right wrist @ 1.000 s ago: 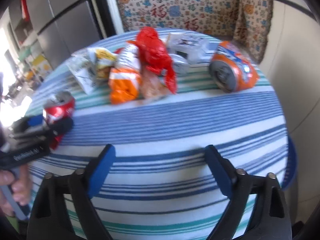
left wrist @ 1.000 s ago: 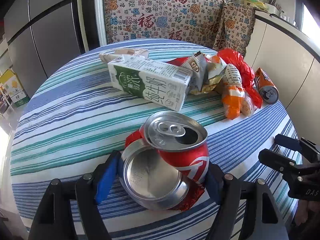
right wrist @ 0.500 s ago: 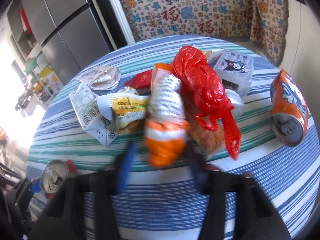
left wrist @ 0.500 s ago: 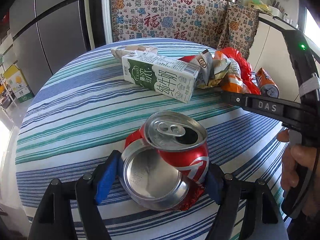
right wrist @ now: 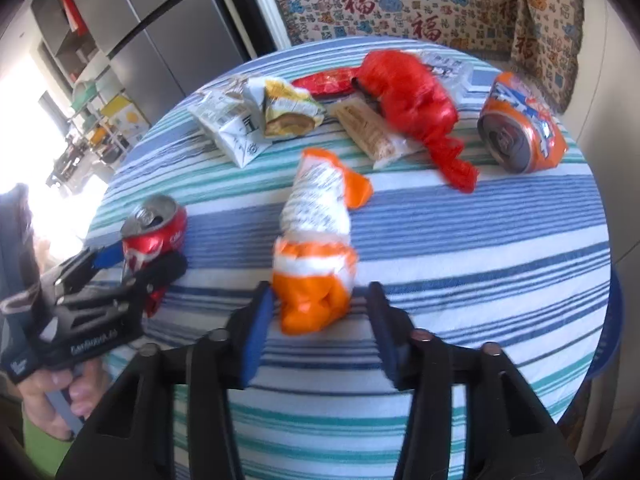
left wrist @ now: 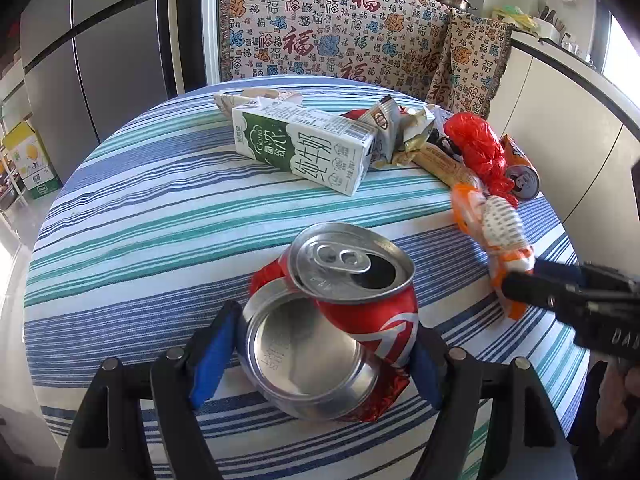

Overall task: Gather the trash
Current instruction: 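Carry the red can and orange-white wrapper over the blue wastebasket with both tools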

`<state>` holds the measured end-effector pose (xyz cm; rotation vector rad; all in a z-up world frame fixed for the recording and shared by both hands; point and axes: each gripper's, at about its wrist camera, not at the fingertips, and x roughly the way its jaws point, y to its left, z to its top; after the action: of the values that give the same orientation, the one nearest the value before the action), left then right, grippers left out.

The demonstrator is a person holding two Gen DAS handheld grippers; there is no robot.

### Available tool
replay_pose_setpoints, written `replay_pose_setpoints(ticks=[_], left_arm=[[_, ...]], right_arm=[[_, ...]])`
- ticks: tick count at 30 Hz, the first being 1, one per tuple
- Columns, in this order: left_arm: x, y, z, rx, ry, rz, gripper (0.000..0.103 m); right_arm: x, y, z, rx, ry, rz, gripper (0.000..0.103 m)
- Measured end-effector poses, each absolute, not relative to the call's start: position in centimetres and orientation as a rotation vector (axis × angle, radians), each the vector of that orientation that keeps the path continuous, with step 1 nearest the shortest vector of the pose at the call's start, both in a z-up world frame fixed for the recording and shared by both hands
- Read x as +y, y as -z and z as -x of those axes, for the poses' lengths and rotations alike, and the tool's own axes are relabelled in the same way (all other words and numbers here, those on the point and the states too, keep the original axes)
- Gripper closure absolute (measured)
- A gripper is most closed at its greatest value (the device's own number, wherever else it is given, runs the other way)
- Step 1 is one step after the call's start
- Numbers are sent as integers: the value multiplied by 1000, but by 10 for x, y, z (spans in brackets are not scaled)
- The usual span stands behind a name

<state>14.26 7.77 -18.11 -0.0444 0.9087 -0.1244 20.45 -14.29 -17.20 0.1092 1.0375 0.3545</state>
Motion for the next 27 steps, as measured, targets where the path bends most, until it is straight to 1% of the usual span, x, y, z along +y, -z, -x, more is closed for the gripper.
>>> replay_pose_setpoints(ticks=[1, 3, 5, 6, 7, 8, 13, 19, 23, 27], left_arm=[[78, 180, -143, 907, 122, 41, 25], [79, 178, -143, 904, 117, 37, 25], [79, 176, -142, 902, 114, 40, 25], [79, 175, -142, 902, 115, 38, 25], [79, 174, -142, 900, 115, 34, 25], [79, 173, -142, 899, 117, 29, 25], [75, 168, -140, 896, 121, 23, 25], [50, 153, -142, 884, 181, 15, 25], [5, 135, -149, 870, 283, -4, 25], [-70, 114, -160, 849, 419, -54, 25]], right_arm=[[-143, 169, -210, 1029, -346, -113, 36], [-138, 167, -220, 1028, -355, -112, 30], [-129, 168, -229, 1047, -378, -100, 30], [-125, 171, -235, 1062, -393, -97, 36], [-121, 175, -237, 1082, -419, -96, 53], [-118, 180, -238, 1109, -445, -91, 61], [-109, 178, -235, 1123, -509, -37, 63], [-144, 154, -211, 1047, -485, -74, 63], [-199, 133, -193, 1008, -413, -94, 63], [-286, 123, -185, 999, -256, -120, 63]])
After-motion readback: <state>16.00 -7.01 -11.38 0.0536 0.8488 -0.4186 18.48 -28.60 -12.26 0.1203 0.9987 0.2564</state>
